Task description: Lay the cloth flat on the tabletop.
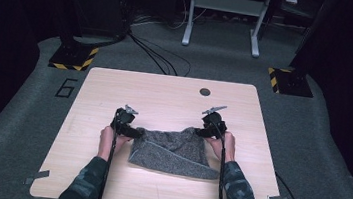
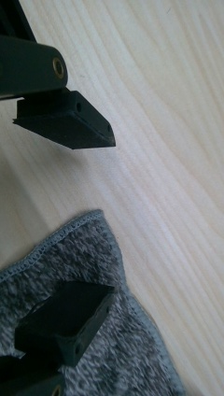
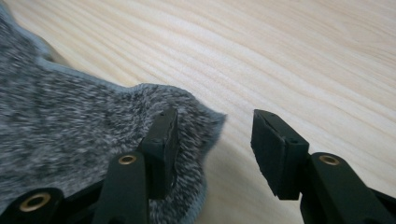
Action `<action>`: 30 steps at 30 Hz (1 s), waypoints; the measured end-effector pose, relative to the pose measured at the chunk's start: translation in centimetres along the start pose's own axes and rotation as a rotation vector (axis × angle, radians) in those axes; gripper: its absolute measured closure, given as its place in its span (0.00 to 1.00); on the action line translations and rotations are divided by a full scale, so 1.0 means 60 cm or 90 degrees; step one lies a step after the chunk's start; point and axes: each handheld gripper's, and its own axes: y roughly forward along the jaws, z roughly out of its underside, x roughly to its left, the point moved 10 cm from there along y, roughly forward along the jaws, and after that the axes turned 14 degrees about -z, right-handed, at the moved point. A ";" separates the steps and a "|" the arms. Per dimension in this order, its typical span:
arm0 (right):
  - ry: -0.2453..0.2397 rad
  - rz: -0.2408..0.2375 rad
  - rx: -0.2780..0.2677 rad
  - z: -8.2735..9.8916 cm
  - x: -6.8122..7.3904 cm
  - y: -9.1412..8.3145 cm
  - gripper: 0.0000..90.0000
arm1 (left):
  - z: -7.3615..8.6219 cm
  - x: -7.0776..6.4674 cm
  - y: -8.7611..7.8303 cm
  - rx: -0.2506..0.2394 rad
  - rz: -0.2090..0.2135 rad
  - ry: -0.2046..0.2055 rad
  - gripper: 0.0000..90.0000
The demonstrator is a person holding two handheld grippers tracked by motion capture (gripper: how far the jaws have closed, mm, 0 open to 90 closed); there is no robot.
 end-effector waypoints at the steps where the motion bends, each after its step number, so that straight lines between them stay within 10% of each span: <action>1: 0.000 -0.002 0.010 0.002 0.002 0.007 0.56 | 0.002 -0.001 0.001 0.006 -0.001 0.004 0.25; 13: -0.006 -0.005 0.035 0.012 -0.007 0.022 0.65 | 0.001 -0.008 -0.002 0.002 0.014 0.016 0.33; 22: 0.019 -0.017 0.019 0.016 -0.016 0.015 0.92 | -0.003 -0.010 -0.004 -0.017 0.021 0.019 0.58; 30: 0.030 -0.020 0.010 0.017 -0.015 0.015 0.96 | -0.005 -0.024 -0.009 -0.014 0.028 0.030 0.81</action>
